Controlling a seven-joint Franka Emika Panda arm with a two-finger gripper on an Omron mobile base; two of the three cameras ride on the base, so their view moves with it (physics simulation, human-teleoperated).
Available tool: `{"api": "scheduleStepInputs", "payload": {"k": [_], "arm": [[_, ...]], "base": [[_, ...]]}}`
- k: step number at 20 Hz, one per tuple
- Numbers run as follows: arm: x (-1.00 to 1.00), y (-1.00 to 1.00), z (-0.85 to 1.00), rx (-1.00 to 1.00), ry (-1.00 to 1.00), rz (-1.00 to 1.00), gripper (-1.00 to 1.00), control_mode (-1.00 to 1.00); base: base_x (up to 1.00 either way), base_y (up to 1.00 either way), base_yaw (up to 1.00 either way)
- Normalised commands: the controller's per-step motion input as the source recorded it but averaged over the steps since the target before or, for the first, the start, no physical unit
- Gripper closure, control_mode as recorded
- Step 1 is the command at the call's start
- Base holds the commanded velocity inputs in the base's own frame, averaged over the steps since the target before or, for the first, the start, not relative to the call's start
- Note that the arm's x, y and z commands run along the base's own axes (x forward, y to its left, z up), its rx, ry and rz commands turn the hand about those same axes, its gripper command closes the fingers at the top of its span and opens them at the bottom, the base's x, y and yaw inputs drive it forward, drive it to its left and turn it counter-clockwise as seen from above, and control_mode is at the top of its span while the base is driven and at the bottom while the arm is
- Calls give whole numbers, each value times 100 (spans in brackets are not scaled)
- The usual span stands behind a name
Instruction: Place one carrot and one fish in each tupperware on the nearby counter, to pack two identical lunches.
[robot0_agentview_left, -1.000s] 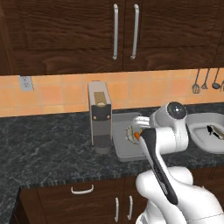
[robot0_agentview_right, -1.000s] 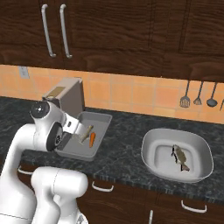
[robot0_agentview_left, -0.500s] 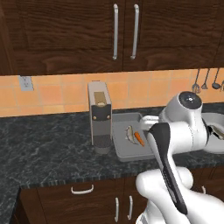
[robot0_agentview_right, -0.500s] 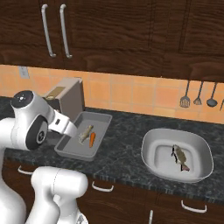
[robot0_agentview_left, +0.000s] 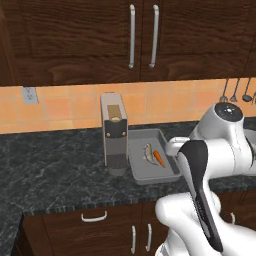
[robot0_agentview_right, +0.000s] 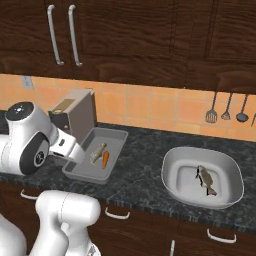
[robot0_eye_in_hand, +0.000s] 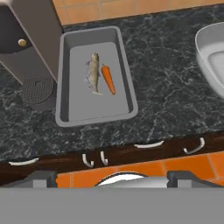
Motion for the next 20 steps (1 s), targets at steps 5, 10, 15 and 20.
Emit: {"api": "scheduleStepInputs", "payload": {"k": [5, 10, 15, 20], "arm": [[-30, 0, -1, 0, 0, 0, -100, 100], [0, 0, 0, 0, 0, 0, -100, 100], [0, 0, 0, 0, 0, 0, -100, 100], [0, 0, 0, 0, 0, 0, -100, 100]], "base": [[-39, -5, 0], [-100, -48, 0], [-59, -100, -8], [-42, -100, -6]]}}
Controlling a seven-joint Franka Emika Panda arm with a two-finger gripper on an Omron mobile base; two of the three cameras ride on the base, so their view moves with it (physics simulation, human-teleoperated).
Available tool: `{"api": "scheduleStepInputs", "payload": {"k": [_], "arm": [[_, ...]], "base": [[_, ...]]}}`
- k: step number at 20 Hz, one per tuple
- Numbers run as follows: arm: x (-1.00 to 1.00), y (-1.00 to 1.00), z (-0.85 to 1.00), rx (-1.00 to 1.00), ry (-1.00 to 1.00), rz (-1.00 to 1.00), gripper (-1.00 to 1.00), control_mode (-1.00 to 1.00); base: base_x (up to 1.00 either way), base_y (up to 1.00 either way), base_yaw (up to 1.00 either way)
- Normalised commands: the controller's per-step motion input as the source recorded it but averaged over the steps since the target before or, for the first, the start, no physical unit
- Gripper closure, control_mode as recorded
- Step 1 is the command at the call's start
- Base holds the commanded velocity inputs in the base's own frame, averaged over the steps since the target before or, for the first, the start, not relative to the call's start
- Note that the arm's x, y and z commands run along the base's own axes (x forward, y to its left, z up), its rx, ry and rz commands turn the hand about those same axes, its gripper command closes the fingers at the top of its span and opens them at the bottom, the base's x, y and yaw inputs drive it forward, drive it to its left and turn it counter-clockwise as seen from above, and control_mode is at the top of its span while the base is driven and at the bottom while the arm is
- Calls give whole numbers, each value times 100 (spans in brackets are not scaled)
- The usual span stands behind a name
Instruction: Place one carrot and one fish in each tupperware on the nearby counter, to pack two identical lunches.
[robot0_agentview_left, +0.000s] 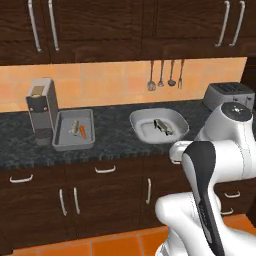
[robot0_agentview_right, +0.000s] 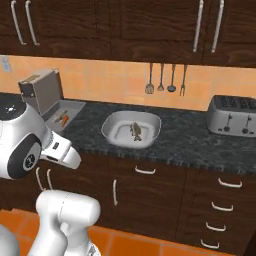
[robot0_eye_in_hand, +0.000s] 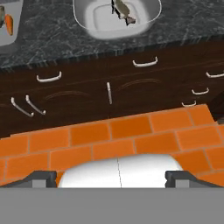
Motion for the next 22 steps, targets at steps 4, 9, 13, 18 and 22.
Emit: {"api": "scheduleStepInputs", "payload": {"k": [4, 9, 13, 18, 22], "arm": [[0, 0, 0, 0, 0, 0, -100, 100], [0, 0, 0, 0, 0, 0, -100, 100], [0, 0, 0, 0, 0, 0, -100, 100], [0, 0, 0, 0, 0, 0, -100, 100], [0, 0, 0, 0, 0, 0, -100, 100]], "base": [[-71, -100, -2], [-49, -100, -3], [-14, -100, -8], [0, -100, -10], [0, -100, -7]]}}
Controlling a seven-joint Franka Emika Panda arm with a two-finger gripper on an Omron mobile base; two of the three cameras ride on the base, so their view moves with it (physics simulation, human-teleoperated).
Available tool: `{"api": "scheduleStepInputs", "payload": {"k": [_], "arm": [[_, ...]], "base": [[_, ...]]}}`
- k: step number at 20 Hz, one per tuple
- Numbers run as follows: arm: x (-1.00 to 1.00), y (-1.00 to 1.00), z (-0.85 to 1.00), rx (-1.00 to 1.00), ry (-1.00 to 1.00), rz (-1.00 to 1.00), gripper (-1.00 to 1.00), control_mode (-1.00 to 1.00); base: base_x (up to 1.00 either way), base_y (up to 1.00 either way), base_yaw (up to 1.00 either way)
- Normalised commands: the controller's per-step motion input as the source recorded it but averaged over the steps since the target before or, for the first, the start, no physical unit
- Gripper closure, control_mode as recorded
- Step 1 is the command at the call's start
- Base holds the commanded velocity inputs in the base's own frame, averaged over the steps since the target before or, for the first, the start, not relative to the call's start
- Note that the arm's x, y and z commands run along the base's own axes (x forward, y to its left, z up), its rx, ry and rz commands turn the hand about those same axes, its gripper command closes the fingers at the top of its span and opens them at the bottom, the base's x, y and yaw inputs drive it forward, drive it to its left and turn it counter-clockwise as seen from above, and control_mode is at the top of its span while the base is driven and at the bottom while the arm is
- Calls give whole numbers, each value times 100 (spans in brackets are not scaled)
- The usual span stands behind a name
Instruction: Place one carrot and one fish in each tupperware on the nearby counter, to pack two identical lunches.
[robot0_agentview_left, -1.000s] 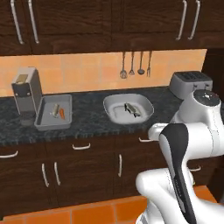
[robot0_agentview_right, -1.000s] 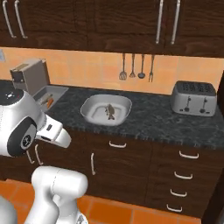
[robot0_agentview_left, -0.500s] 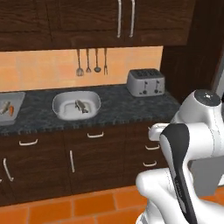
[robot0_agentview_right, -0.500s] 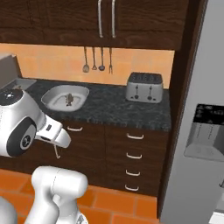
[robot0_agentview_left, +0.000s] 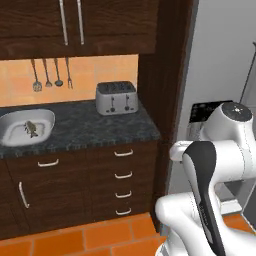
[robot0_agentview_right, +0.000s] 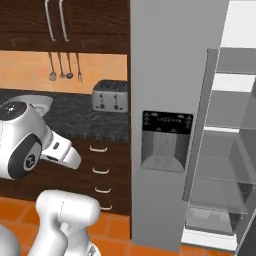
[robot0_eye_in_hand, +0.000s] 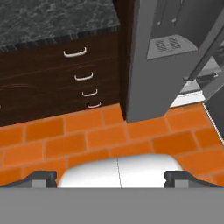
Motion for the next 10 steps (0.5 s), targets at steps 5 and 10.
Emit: {"api": "scheduleStepInputs", "payload": {"k": [5, 10], "arm": [[0, 0, 0, 0, 0, 0, -100, 100], [0, 0, 0, 0, 0, 0, -100, 100]], "base": [[1, -100, -4], [6, -100, -1]]}}
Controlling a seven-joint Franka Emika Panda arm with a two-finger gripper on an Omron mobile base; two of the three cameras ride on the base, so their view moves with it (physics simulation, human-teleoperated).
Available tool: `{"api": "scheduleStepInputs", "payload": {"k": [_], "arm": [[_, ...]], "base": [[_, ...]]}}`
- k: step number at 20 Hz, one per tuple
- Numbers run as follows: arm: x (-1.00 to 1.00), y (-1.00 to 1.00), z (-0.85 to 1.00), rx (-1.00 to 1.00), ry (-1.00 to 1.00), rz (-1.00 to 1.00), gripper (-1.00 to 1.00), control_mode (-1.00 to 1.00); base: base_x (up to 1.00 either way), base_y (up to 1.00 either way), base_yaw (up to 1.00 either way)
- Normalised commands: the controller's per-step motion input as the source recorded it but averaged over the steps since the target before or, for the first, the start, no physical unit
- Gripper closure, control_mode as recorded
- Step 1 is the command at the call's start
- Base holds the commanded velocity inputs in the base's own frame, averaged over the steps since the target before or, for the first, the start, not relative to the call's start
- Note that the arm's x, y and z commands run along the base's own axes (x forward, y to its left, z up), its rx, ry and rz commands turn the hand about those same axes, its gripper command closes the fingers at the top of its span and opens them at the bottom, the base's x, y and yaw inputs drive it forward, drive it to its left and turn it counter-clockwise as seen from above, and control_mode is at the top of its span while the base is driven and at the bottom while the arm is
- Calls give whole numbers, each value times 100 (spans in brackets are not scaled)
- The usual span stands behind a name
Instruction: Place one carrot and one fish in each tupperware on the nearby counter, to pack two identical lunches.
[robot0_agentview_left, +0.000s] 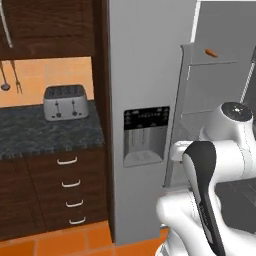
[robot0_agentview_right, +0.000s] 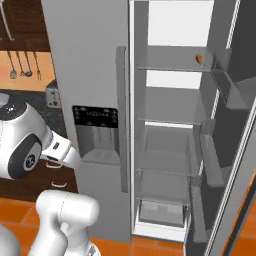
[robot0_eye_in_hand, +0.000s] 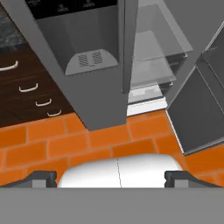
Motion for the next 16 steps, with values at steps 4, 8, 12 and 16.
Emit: {"api": "scheduleStepInputs", "payload": {"k": [4, 8, 12, 16], "arm": [[0, 0, 0, 0, 0, 0, -100, 100], [0, 0, 0, 0, 0, 0, -100, 100], [0, 0, 0, 0, 0, 0, -100, 100], [0, 0, 0, 0, 0, 0, -100, 100]], "base": [[4, -99, -2], [13, -74, -8], [38, -31, -5], [58, 2, -2]]}}
